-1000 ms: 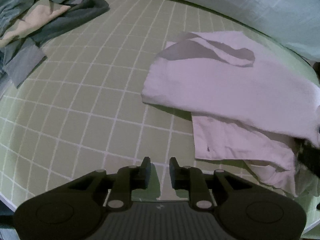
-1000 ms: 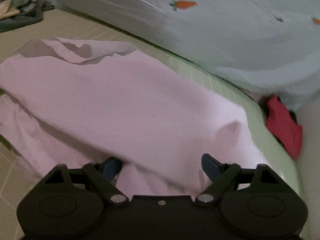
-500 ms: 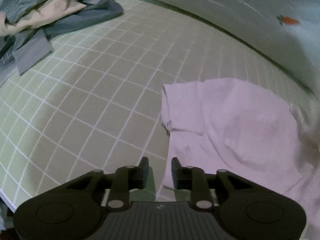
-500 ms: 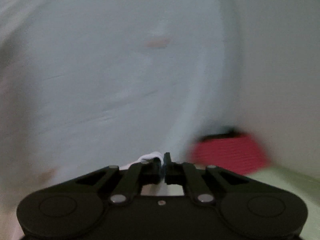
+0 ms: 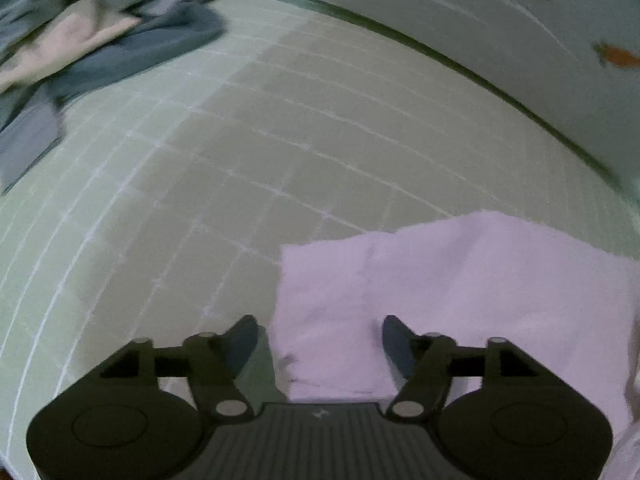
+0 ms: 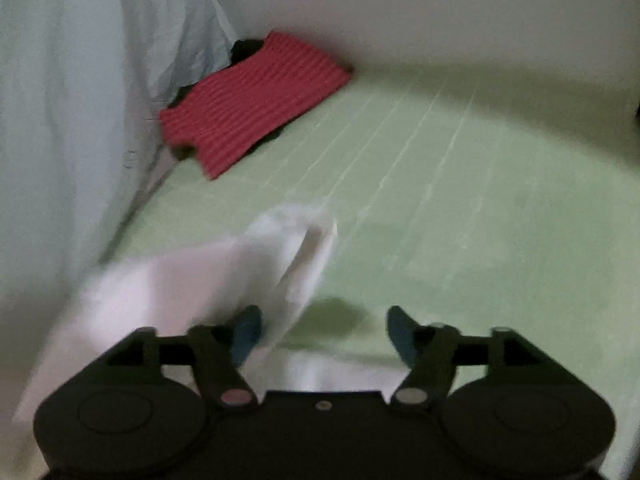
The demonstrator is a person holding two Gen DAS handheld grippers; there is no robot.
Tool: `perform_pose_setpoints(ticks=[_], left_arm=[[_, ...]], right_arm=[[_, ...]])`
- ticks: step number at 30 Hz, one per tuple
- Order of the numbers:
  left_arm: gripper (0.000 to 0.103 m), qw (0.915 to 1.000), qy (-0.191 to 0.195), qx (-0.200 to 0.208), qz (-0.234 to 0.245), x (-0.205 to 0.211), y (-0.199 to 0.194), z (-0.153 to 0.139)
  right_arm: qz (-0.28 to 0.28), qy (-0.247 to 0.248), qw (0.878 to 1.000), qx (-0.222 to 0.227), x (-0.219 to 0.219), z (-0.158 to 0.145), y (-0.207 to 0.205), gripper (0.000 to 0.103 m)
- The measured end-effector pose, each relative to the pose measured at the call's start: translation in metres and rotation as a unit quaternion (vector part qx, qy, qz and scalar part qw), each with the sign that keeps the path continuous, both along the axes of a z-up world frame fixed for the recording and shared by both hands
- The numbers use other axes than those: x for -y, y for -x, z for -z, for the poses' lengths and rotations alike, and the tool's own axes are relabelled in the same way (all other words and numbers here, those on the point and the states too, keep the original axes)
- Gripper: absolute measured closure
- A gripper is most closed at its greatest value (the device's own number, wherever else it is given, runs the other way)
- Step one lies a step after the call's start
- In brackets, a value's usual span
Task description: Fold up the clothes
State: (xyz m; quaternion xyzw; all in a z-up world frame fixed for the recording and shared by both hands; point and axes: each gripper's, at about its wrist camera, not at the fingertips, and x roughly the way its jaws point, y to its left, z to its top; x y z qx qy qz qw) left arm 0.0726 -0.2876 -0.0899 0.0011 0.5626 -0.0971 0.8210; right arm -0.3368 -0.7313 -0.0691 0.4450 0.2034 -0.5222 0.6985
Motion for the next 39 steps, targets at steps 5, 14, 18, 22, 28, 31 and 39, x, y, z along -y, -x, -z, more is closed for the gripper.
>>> perform_pose_setpoints(ticks=[5,14,18,22,28,31,39], left_arm=[[0.029,0.9999,-0.011,0.002,0.008,0.008,-0.001,0.008],[0.073,0.9990,-0.021,0.037,0.015,0.016,-0.010,0.004],[0.080,0.9978,-0.024,0.055,0.027,0.023,-0.027,0.003],[0.082,0.9970,-0.008,0.073,0.025,0.014,-0.070,0.003],[0.082,0.9927,-0.004,0.120,0.005,0.006,-0.123,-0.018],[0.078,0.9936,-0.001,0.113,0.001,0.003,-0.126,-0.022],[0.036,0.9921,0.009,0.125,0.011,-0.009,-0.117,-0.034]], right_arm=[[-0.054,-0.036,0.997,0.040,0.001,0.021,-0.032,0.025],[-0.144,-0.024,0.989,-0.033,0.003,0.031,-0.121,0.027],[-0.163,-0.014,0.985,-0.047,0.015,0.034,-0.164,0.027],[-0.177,-0.016,0.984,-0.028,0.035,0.037,-0.199,0.027],[-0.205,-0.004,0.979,-0.022,0.042,0.014,-0.219,0.032],[-0.217,0.039,0.974,-0.050,0.030,-0.007,-0.213,0.031],[-0.209,0.201,0.947,-0.141,-0.015,-0.052,-0.214,0.010]])
